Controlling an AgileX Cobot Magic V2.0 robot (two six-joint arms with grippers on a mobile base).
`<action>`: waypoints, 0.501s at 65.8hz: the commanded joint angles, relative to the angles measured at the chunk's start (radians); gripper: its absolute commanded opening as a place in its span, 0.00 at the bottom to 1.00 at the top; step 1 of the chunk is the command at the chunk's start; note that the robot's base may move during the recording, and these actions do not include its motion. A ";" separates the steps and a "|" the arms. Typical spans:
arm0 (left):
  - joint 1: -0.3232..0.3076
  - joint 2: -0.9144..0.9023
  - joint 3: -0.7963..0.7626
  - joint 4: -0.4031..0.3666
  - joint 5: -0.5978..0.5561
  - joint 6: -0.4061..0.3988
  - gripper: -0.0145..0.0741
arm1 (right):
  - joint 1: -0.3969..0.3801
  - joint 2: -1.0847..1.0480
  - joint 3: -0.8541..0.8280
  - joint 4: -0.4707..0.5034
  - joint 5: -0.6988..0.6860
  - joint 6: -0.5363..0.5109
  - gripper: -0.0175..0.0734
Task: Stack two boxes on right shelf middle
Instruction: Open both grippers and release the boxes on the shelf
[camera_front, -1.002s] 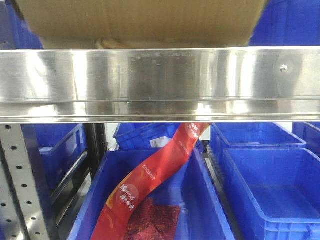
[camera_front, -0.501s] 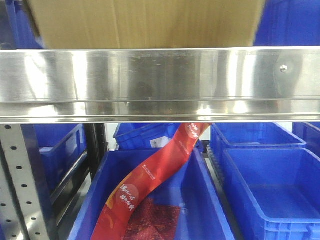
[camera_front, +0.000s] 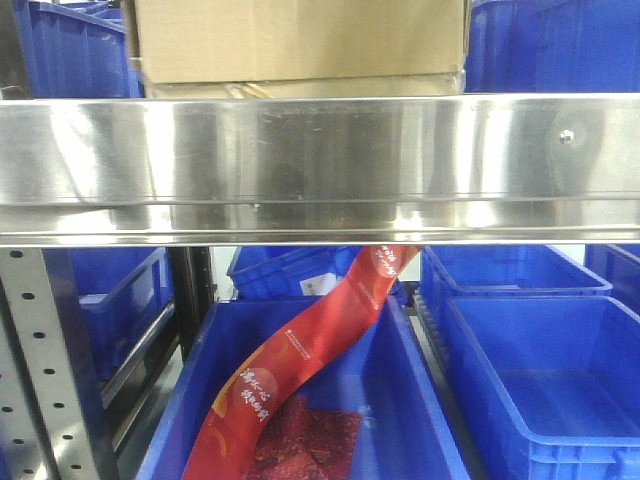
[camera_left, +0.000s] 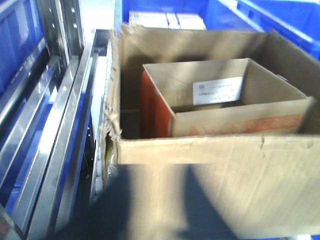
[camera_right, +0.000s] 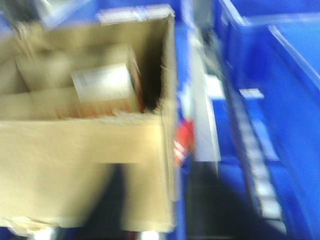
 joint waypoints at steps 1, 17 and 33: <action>-0.006 -0.022 -0.009 -0.029 0.003 0.011 0.05 | -0.005 -0.019 -0.008 -0.011 0.009 -0.015 0.01; -0.006 -0.144 0.233 -0.083 -0.193 0.046 0.06 | -0.005 -0.106 0.169 -0.003 -0.252 -0.069 0.01; 0.024 -0.379 0.617 -0.083 -0.492 0.046 0.06 | -0.131 -0.274 0.469 -0.003 -0.466 0.052 0.01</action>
